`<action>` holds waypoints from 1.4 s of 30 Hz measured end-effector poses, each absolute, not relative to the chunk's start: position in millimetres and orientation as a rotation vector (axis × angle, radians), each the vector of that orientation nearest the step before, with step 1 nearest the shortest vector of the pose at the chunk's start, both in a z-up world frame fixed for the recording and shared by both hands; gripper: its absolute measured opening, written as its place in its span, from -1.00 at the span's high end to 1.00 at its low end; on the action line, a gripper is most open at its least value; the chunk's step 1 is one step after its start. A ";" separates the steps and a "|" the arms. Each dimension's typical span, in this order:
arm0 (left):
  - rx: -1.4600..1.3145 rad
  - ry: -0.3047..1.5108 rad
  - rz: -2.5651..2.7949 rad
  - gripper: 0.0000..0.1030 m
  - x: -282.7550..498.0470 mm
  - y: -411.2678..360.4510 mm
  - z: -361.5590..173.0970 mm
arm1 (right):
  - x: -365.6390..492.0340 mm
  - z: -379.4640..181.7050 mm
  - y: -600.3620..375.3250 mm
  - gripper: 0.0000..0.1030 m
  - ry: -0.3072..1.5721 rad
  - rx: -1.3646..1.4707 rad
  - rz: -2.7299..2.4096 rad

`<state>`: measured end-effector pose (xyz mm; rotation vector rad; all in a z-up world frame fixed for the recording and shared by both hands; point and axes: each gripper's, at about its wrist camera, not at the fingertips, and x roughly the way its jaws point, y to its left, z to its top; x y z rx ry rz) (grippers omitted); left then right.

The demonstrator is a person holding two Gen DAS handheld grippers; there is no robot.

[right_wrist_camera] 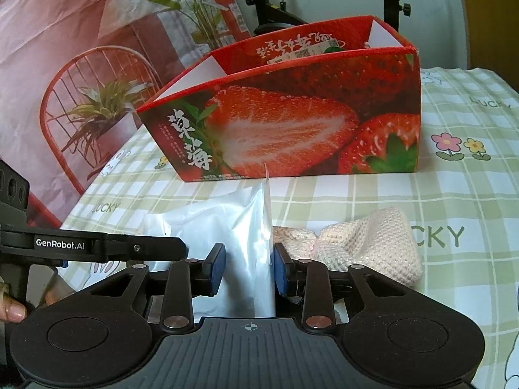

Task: Organize soft objects
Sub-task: 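Lift the white packet with both grippers and carry it over the box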

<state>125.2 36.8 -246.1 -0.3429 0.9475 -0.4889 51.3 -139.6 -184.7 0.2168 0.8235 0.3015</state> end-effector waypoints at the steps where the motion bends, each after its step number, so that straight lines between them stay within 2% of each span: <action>1: -0.347 0.948 -0.489 0.15 124.0 37.7 -246.3 | 51.3 -184.6 -139.3 0.42 0.823 0.214 0.302; 18: -0.406 0.957 -0.494 0.18 115.1 49.0 -245.9 | 49.5 -184.7 -134.9 0.35 0.815 0.158 0.317; 22: -0.402 0.956 -0.472 0.44 114.8 52.0 -246.9 | 49.0 -181.2 -130.4 0.50 0.809 0.122 0.327; 28: -0.423 0.945 -0.475 0.47 114.3 55.4 -246.7 | 48.7 -177.4 -134.5 0.66 0.800 0.134 0.327; 42: -0.395 0.862 -0.500 0.47 112.4 51.6 -205.9 | 45.0 -151.0 -138.6 0.67 0.717 0.166 0.335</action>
